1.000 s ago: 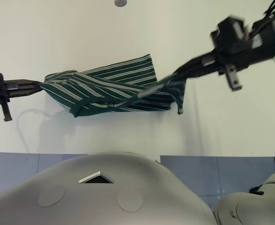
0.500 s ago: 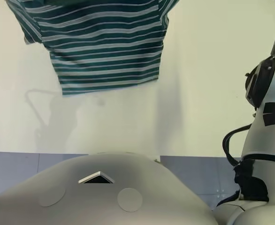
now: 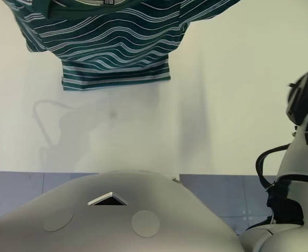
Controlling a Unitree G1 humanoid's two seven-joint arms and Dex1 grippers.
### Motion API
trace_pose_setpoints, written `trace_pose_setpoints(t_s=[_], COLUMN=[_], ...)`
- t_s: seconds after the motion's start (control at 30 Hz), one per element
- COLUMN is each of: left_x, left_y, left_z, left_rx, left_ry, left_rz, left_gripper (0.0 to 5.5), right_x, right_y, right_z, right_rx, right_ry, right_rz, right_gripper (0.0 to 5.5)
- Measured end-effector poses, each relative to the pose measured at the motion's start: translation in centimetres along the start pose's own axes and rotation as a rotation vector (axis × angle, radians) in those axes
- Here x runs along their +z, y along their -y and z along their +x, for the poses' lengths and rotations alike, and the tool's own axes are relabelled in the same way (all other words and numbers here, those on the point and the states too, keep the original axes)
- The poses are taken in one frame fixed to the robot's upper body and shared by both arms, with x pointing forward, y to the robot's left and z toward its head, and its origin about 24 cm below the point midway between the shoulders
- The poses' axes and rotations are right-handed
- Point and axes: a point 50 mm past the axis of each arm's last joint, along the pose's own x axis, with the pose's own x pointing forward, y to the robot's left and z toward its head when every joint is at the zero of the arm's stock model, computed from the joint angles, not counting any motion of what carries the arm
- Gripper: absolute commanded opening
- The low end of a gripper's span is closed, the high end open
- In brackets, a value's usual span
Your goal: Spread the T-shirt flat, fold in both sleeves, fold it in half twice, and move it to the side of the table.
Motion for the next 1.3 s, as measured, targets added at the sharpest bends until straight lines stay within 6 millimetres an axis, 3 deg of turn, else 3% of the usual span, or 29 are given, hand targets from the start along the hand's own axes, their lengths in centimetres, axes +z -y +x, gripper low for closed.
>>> trace_pose_setpoints(t_s=[0.1,0.2,0.33,0.43,0.57,0.67,0.73,0.9,1.0,1.07,1.13,1.23,1.3], left_x=[-0.3,-1.6,-6.2,-9.1,-10.6,-12.8,-13.4,-13.4,-12.5,-12.4,-12.0,-12.2,-13.4], left_y=[3.6,8.5,15.8,19.4,20.2,20.1,21.0,23.1,21.3,17.2,11.8,4.5,1.3], left_z=[-1.2,-1.3,0.4,0.6,0.1,-0.4,-0.1,0.0,-1.0,-1.7,-2.1,-0.9,0.8], left_rx=[-0.063,-0.166,-0.335,-0.415,-0.424,-0.411,-0.446,-0.549,-0.543,-0.412,-0.190,0.128,0.257], left_ry=[-0.069,-0.145,-0.302,-0.429,-0.484,-0.610,-0.617,-0.638,-0.654,-0.634,-0.565,-0.420,-0.395], left_rz=[-0.079,-0.199,-0.415,-0.527,-0.505,-0.410,-0.414,-0.453,-0.433,-0.379,-0.273,-0.117,-0.050], left_gripper=[0.00,0.00,0.00,0.00,0.00,0.00,0.00,1.09,1.72,2.06,2.49,2.84,2.84], right_x=[-1.1,-3.3,-9.2,-14.8,-15.9,-17.3,-18.0,-18.9,-16.2,-14.1,-13.2,-14.1,-15.7], right_y=[-3.1,-7.1,-12.1,-15.2,-16.1,-16.3,-16.5,-17.8,-16.7,-13.3,-8.7,-2.5,0.0], right_z=[-1.2,-1.4,-0.5,-1.5,-2.2,-2.6,-2.8,-2.1,-1.0,-0.7,-0.1,1.9,3.6], right_rx=[0.058,0.162,0.298,0.336,0.362,0.384,0.413,0.487,0.473,0.369,0.210,-0.033,-0.139], right_ry=[-0.056,-0.133,-0.323,-0.494,-0.578,-0.685,-0.749,-0.786,-0.652,-0.588,-0.482,-0.416,-0.415], right_rz=[0.102,0.248,0.455,0.590,0.553,0.478,0.434,0.390,0.426,0.354,0.245,0.139,0.123], right_gripper=[0.01,0.01,0.01,0.01,0.01,0.01,0.43,1.51,2.20,2.24,2.24,2.24,2.24])
